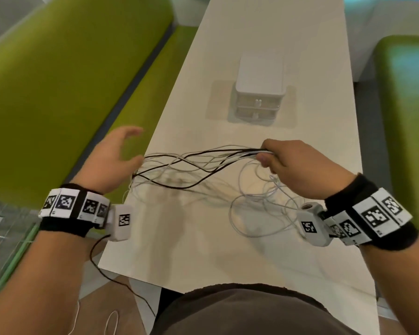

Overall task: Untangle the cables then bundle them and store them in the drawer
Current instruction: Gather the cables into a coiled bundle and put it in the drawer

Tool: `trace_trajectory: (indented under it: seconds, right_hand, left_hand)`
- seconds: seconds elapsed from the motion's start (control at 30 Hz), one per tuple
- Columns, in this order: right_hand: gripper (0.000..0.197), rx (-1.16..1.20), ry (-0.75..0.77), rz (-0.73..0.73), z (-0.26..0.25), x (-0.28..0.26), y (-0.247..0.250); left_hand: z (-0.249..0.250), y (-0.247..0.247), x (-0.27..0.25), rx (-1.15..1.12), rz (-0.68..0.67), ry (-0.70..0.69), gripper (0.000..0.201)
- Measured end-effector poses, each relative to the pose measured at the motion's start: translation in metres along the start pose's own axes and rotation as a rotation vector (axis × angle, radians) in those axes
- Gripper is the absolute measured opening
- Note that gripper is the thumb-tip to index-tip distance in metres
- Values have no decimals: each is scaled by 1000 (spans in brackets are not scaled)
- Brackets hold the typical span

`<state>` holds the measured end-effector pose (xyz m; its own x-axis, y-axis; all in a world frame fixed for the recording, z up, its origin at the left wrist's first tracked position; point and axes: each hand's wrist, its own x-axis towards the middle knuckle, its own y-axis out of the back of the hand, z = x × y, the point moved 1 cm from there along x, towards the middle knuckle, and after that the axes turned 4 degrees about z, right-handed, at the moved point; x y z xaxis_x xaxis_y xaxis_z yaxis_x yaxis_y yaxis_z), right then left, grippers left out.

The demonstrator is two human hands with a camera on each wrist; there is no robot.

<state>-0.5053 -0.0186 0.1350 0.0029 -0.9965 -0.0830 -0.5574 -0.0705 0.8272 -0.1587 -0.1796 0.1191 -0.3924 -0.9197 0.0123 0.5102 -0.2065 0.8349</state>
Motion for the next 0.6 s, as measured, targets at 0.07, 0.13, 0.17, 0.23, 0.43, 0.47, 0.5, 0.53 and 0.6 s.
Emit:
trace_trajectory:
  seconds: [0.07, 0.13, 0.17, 0.23, 0.43, 0.47, 0.5, 0.53, 0.6]
  right_hand:
    - [27, -24, 53, -48, -14, 4, -16]
    - [24, 4, 112, -78, -30, 9, -30]
    - [21, 31, 141, -89, -37, 12, -35]
    - [19, 44, 200, -107, -41, 18, -42]
    - [28, 220, -2, -58, -20, 15, -40]
    - [29, 302, -27, -1, -20, 13, -39]
    - [28, 384, -47, 65, -22, 12, -38]
    - [29, 456, -66, 134, -24, 12, -38]
    - [33, 512, -65, 241, -28, 15, -43]
  left_hand:
    - [61, -4, -12, -81, -44, -243, 64]
    - [106, -25, -25, -91, -216, -416, 84]
    - [118, -43, -29, -72, -305, -446, 91]
    - [130, -76, -31, -10, -413, -427, 93]
    - [110, -107, -31, -19, -421, -223, 28]
    - [110, -107, -34, -71, -424, -227, 27]
    - [110, -107, -37, -120, -418, -236, 28]
    - [111, -107, -39, -162, -410, -242, 29]
    - [112, -106, -39, -225, -386, -243, 29]
